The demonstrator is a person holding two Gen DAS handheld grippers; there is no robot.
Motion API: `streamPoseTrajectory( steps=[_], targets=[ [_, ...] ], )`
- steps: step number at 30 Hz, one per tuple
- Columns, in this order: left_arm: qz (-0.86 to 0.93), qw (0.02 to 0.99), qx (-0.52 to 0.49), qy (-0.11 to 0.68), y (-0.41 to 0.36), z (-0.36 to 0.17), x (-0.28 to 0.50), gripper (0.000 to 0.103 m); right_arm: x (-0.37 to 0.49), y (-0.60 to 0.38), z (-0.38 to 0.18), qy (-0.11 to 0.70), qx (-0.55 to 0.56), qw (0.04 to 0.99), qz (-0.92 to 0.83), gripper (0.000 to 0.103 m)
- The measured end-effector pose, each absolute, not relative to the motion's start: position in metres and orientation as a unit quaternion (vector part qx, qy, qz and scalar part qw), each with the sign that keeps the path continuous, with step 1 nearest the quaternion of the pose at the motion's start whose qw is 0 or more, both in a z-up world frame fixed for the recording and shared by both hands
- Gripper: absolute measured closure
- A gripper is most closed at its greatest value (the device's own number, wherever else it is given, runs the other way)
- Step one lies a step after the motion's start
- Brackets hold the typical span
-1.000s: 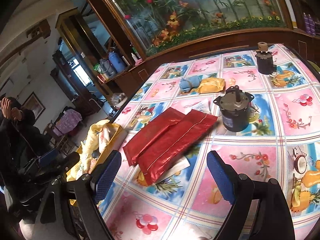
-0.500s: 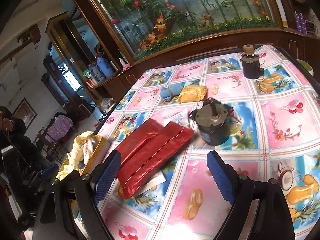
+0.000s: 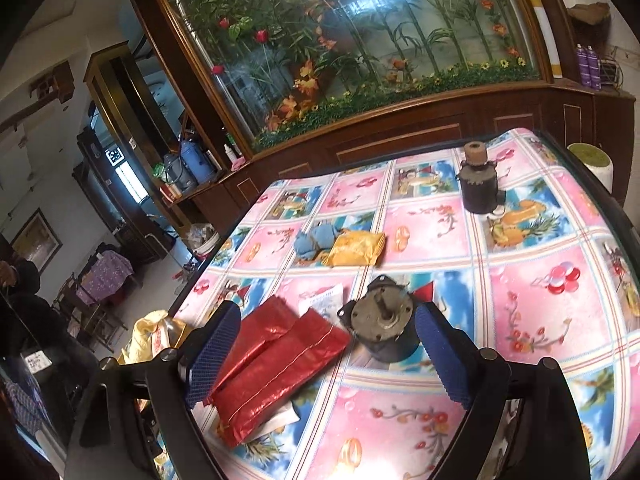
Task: Organize soft objects
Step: 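Grasp the red foil bag with the left gripper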
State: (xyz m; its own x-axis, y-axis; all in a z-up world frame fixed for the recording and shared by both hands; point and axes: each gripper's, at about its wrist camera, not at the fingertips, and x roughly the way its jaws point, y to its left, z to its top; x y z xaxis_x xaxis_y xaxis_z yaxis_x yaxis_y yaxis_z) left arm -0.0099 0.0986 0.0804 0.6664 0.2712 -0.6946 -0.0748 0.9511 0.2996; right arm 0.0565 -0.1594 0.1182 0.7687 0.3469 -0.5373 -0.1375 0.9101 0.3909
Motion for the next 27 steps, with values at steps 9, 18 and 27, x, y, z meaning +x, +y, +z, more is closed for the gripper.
streamPoseTrajectory(
  steps=[9,18,27],
  targets=[
    [-0.004,0.902,0.040,0.431,0.112,0.108,0.043,0.024,0.076,-0.198,0.113,0.311,0.189,0.928,0.081,0.008],
    [-0.069,0.876,-0.035,0.476,0.108,0.103,0.161,0.023,0.095,-0.242,0.084,0.339,0.254,0.904,0.056,0.008],
    [-0.043,0.851,-0.018,0.523,0.118,0.037,0.182,0.023,0.095,-0.201,0.068,0.384,0.255,0.871,0.169,0.008]
  ],
)
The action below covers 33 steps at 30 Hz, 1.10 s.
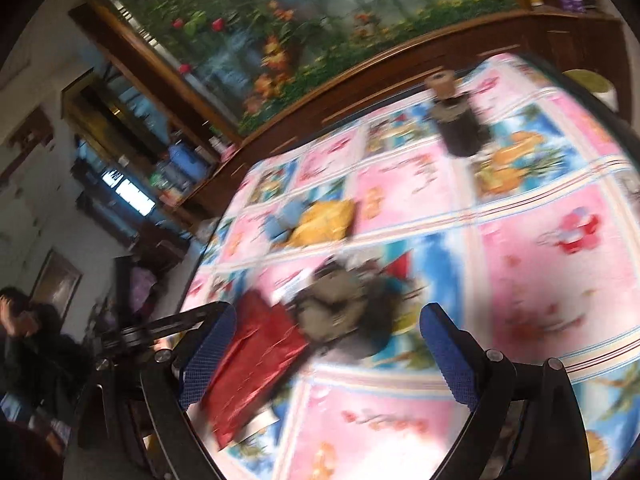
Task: Organize soft objects
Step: 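Grasp the red foil bag with the left gripper, then lift the red bag with left gripper while right gripper grasps the other red bag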
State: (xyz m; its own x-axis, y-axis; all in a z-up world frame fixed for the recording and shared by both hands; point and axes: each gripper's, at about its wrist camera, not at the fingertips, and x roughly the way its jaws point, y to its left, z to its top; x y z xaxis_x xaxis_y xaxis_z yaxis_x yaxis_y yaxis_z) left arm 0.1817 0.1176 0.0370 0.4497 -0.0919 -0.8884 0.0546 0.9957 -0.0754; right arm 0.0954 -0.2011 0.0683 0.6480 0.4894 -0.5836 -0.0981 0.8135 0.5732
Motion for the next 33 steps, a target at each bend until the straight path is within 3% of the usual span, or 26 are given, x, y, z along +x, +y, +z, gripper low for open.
streamPoseTrajectory(
  steps=[11,15,19,29,30,32,33],
  targets=[
    [-0.108,0.842,-0.039,0.527,0.117,0.013,0.148,0.020,0.087,-0.116,0.028,0.476,0.250,0.804,0.255,0.009],
    [-0.141,0.843,-0.004,0.520,0.099,0.015,0.122,0.030,0.094,-0.112,0.004,0.500,0.295,0.773,0.257,0.009],
    [-0.159,0.840,-0.012,0.519,0.097,0.017,0.108,0.036,0.100,-0.113,-0.003,0.492,0.334,0.760,0.264,0.009],
    [-0.158,0.847,-0.015,0.508,0.096,0.016,0.106,0.035,0.106,-0.095,-0.002,0.477,0.323,0.775,0.260,0.010],
    [-0.158,0.847,-0.011,0.508,0.094,0.016,0.106,0.035,0.105,-0.093,-0.002,0.477,0.322,0.775,0.262,0.017],
    [-0.154,0.848,-0.001,0.506,0.092,0.015,0.105,0.034,0.105,-0.092,-0.006,0.483,0.323,0.770,0.262,0.040],
    [-0.151,0.849,0.004,0.506,0.090,0.015,0.105,0.034,0.106,-0.094,-0.010,0.488,0.332,0.763,0.263,0.063]
  ],
)
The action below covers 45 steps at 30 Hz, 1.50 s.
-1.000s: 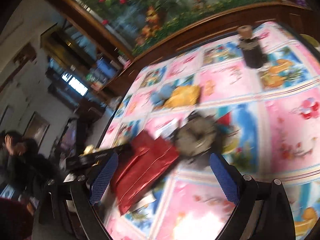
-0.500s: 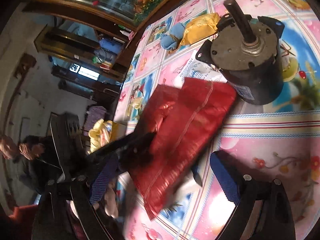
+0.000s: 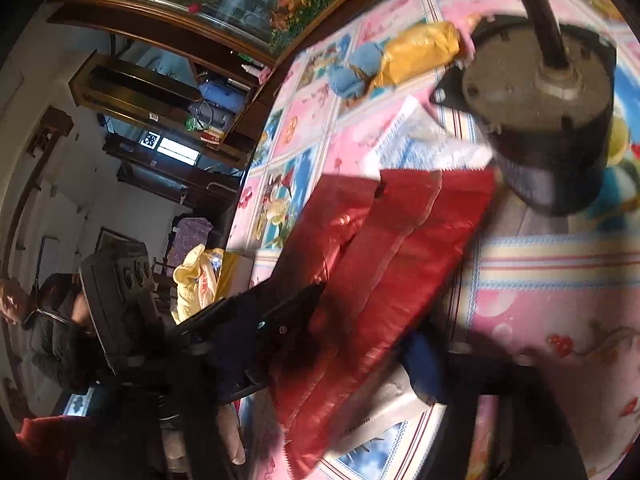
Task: Organize soft objects
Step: 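Lift the red bag with left gripper while right gripper grasps the other red bag, then carry both red bags toward the tray with both grippers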
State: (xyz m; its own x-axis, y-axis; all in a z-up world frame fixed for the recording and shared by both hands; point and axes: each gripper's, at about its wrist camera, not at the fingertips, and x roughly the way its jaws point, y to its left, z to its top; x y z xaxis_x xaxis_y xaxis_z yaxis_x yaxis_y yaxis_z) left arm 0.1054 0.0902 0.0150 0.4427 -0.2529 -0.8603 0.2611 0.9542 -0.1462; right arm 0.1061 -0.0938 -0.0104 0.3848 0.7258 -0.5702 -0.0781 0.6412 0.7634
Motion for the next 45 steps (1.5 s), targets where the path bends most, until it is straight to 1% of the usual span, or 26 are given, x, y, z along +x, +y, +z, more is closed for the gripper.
streamPoseTrajectory(
  steps=[1,4,6,10,11,14,16,18,20,25,31,35,45],
  targets=[
    [-0.149,0.851,0.013,0.503,0.088,0.015,0.105,0.034,0.107,-0.096,-0.017,0.497,0.341,0.754,0.263,0.080],
    [-0.150,0.852,0.006,0.502,0.088,0.014,0.106,0.031,0.105,-0.110,-0.023,0.493,0.374,0.739,0.266,0.083],
    [-0.151,0.853,0.008,0.499,0.088,0.014,0.106,0.026,0.100,-0.114,-0.016,0.481,0.372,0.749,0.263,0.084],
    [-0.140,0.855,0.054,0.497,0.074,0.011,0.106,0.022,0.081,-0.128,0.006,0.449,0.360,0.775,0.262,0.084],
    [-0.132,0.856,0.074,0.495,0.070,0.009,0.106,0.019,0.075,-0.131,0.011,0.442,0.354,0.782,0.260,0.084],
    [-0.132,0.863,0.076,0.482,0.066,0.007,0.108,0.017,0.064,-0.142,0.016,0.433,0.350,0.790,0.255,0.084],
    [-0.133,0.868,0.067,0.474,0.067,0.011,0.108,0.035,0.061,-0.148,0.014,0.433,0.358,0.786,0.257,0.084],
    [-0.140,0.865,0.050,0.478,0.069,0.015,0.107,0.044,0.059,-0.154,0.012,0.432,0.367,0.783,0.256,0.084],
    [-0.150,0.865,0.033,0.477,0.073,0.018,0.103,0.049,0.058,-0.158,0.011,0.429,0.378,0.779,0.259,0.084],
    [-0.167,0.864,-0.025,0.474,0.088,0.027,0.089,0.051,0.056,-0.160,0.011,0.421,0.395,0.770,0.273,0.084],
    [-0.178,0.878,-0.067,0.438,0.102,0.054,0.062,0.051,0.052,-0.158,0.017,0.412,0.404,0.763,0.289,0.084],
    [-0.182,0.888,-0.081,0.414,0.109,0.075,0.045,0.051,0.053,-0.152,0.026,0.409,0.399,0.766,0.294,0.084],
    [-0.166,0.901,-0.119,0.382,0.149,0.108,0.002,0.050,0.045,-0.139,0.042,0.401,0.385,0.772,0.308,0.084]
  ],
)
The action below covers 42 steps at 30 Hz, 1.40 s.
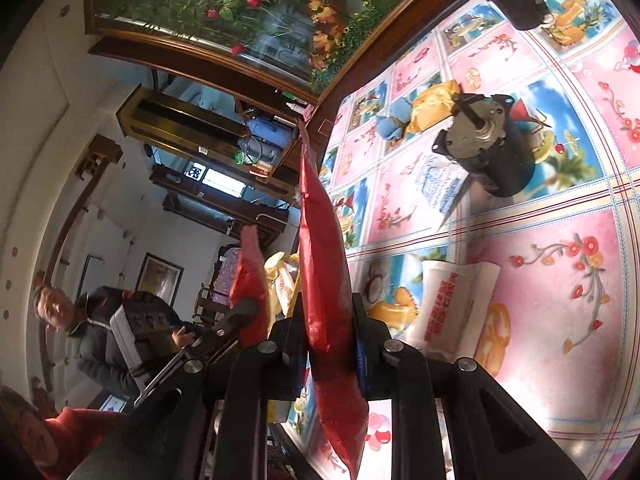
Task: Organize soft objects
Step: 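Carry both red bags toward the tray with both grippers, then lower the red bags into the tray and open both grippers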
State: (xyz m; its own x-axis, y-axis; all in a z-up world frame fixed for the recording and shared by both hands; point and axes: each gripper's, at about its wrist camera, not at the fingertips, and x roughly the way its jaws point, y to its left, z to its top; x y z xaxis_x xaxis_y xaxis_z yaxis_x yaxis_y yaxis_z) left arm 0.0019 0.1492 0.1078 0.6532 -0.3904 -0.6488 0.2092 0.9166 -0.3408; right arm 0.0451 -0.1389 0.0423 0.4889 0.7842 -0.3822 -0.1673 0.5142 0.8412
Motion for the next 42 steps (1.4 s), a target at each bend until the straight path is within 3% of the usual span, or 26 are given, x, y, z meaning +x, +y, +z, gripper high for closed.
streamPoseTrajectory(
  steps=[10,22,34,42],
  targets=[
    [-0.086,0.920,-0.143,0.354,0.220,0.119,-0.031,0.050,0.049,-0.106,0.059,0.405,0.362,0.767,0.340,0.084],
    [0.020,0.915,-0.180,0.360,0.294,0.089,-0.047,0.050,0.064,-0.038,0.071,0.426,0.326,0.757,0.373,0.084],
    [0.075,0.903,-0.202,0.371,0.333,0.063,-0.046,0.049,0.098,0.061,0.050,0.482,0.323,0.699,0.417,0.082],
    [0.107,0.908,-0.169,0.368,0.334,0.061,-0.049,0.042,0.116,0.133,0.014,0.542,0.322,0.646,0.430,0.081]
  ],
)
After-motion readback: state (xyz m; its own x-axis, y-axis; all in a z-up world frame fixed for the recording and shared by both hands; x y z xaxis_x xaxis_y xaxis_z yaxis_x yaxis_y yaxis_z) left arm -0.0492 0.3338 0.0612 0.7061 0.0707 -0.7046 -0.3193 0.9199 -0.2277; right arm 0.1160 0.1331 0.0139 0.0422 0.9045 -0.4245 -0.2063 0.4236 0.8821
